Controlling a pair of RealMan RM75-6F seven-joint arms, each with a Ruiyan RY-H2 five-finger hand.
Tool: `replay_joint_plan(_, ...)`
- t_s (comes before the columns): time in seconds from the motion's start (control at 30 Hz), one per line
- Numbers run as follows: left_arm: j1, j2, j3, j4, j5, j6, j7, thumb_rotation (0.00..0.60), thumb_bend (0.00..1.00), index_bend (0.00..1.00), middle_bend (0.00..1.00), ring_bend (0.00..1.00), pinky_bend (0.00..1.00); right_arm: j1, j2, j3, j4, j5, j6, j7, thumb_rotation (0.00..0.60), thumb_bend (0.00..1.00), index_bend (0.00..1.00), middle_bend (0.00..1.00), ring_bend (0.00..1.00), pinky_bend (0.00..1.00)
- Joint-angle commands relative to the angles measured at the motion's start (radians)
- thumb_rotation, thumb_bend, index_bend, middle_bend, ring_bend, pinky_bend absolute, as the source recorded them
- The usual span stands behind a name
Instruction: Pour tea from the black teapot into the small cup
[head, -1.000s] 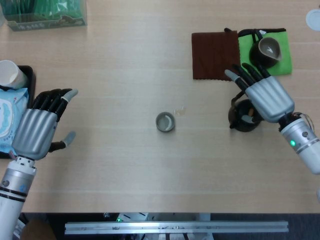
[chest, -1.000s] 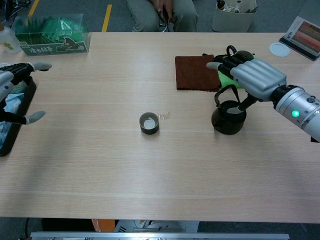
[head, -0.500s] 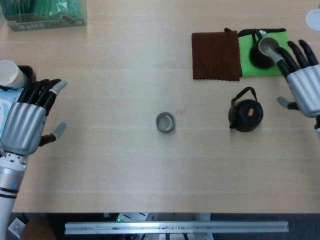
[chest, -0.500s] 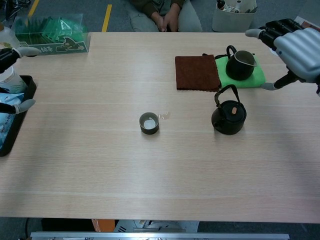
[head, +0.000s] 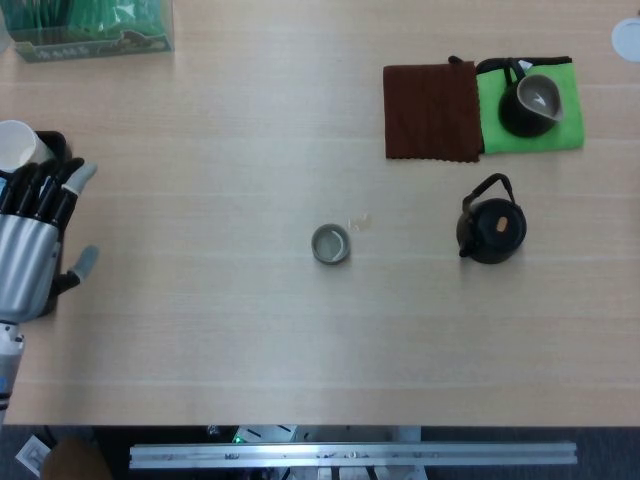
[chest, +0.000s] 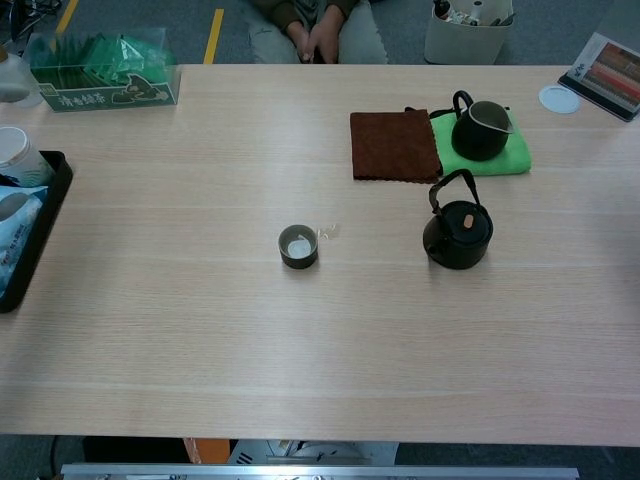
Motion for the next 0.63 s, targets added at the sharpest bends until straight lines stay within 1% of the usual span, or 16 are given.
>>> replay_joint_plan(0.03, 0.022, -0.005, 0.002, 0.023, 0.016, 0.043, -0.005, 0.600, 0.25, 0.10, 0.15, 0.12, 0.16, -0.056, 0.018, -0.014, -0.004, 0.021, 0.043, 0.015, 0.600, 0.08, 0.22, 0.22, 0.10, 0.00)
replay_joint_plan(0.17, 0.040, -0.010, 0.000, 0.034, 0.015, 0.072, -0.016, 0.600, 0.25, 0.10, 0.16, 0.12, 0.16, -0.099, 0.031, -0.019, 0.000, 0.029, 0.069, 0.031, 0.600, 0.08, 0.22, 0.22, 0.10, 0.00)
replay_joint_plan(0.27, 0.047, -0.008, -0.001, 0.034, 0.007, 0.072, -0.013, 0.600, 0.25, 0.10, 0.16, 0.12, 0.16, -0.113, 0.038, -0.021, -0.001, 0.032, 0.065, 0.036, 0.600, 0.08, 0.22, 0.23, 0.10, 0.00)
replay_joint_plan(0.47, 0.051, 0.000, 0.008, 0.022, -0.005, 0.046, 0.014, 0.600, 0.25, 0.10, 0.15, 0.12, 0.16, -0.117, 0.032, -0.021, 0.008, 0.032, 0.023, 0.047, 0.600, 0.08, 0.22, 0.23, 0.10, 0.00)
replay_joint_plan(0.63, 0.053, 0.006, 0.003, 0.011, -0.021, 0.034, 0.033, 0.600, 0.25, 0.10, 0.15, 0.12, 0.16, -0.116, 0.020, -0.013, 0.022, 0.021, 0.009, 0.057, 0.600, 0.08, 0.22, 0.23, 0.10, 0.00)
